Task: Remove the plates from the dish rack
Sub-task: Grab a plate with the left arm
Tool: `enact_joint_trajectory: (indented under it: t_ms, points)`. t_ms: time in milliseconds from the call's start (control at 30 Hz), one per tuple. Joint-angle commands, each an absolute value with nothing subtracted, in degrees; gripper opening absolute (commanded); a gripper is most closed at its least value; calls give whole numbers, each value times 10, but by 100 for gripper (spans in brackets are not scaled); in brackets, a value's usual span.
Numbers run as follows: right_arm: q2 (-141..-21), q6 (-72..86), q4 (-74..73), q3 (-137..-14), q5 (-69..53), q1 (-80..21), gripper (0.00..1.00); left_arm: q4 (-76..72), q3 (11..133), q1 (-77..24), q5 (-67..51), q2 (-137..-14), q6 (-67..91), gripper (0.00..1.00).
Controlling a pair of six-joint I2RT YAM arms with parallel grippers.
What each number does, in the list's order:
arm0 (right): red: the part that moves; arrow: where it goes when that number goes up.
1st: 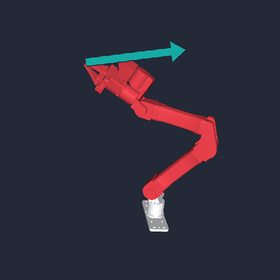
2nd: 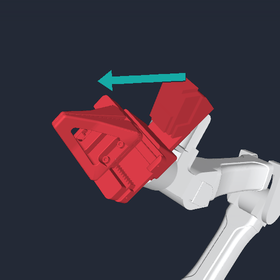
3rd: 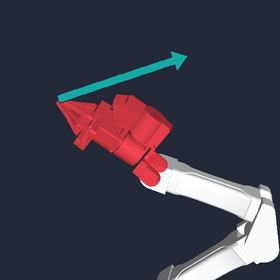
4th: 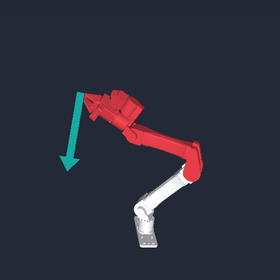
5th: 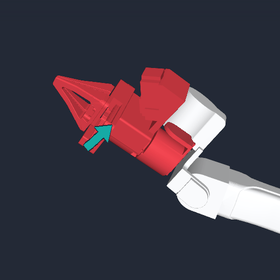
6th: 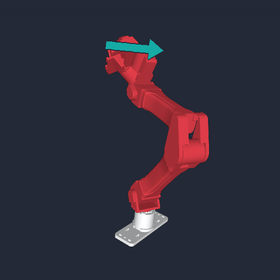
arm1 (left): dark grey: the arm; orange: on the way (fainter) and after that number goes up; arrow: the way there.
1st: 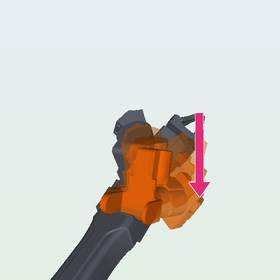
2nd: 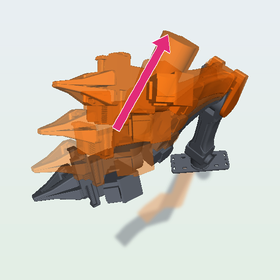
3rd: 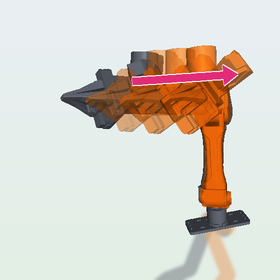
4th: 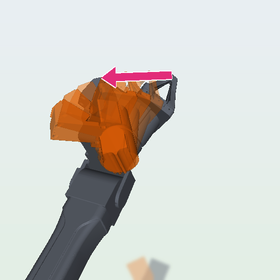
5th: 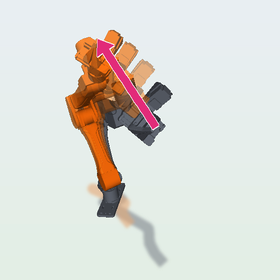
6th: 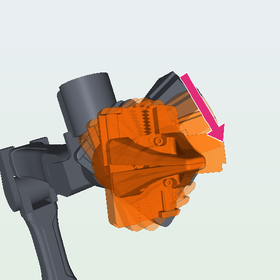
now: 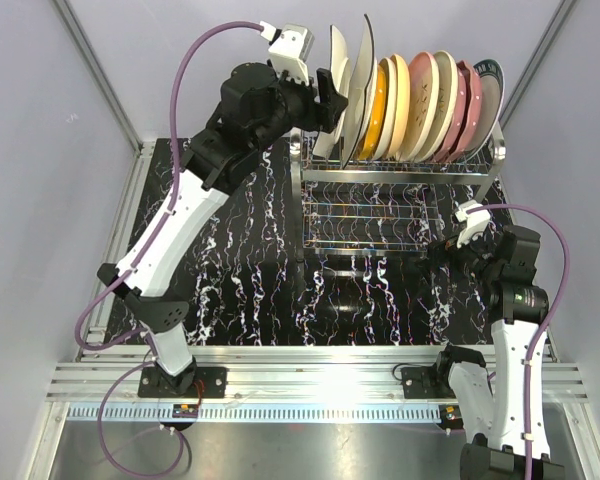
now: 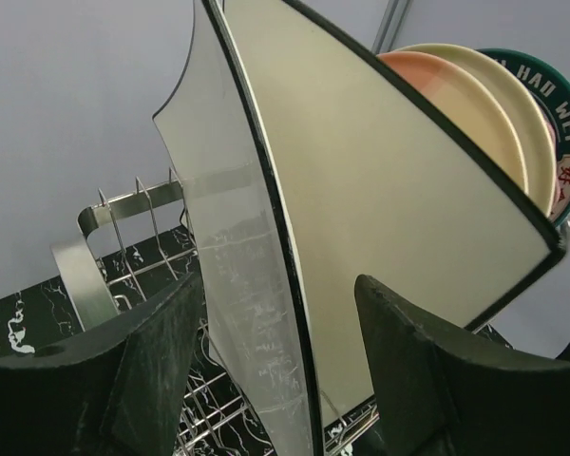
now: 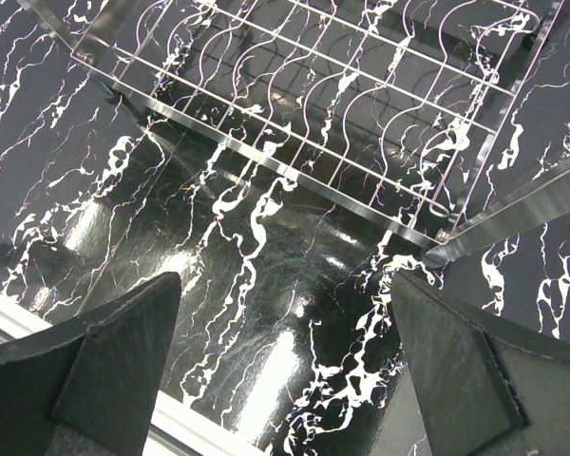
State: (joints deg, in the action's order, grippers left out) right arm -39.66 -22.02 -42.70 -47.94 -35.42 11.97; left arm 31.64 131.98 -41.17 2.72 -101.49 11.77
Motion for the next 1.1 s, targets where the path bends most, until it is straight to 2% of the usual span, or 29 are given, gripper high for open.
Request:
enact_joint_trajectory:
  t_ms: [0,500,600,667,800,1067]
  points:
    - [-396,-214,-407,-480,-351,120,100,316,1362,-408,14,-1017,122,67]
    - [-396,-214,-408,-479,-350,120,100,318,1390,-407,38,-1066,79,50]
    - [-396,-214,-408,-480,-349,120,100,316,1390,-408,37,-1067,75,35]
    - [-396,-214,-407,-480,-349,121,100,310,1391,-408,36,-1064,75,15]
    - [-396,-214,-407,-480,-348,121,100,292,1387,-409,39,-1049,75,0]
    - [-396,-214,-407,-479,-347,120,100,219,1378,-418,36,-1011,83,0]
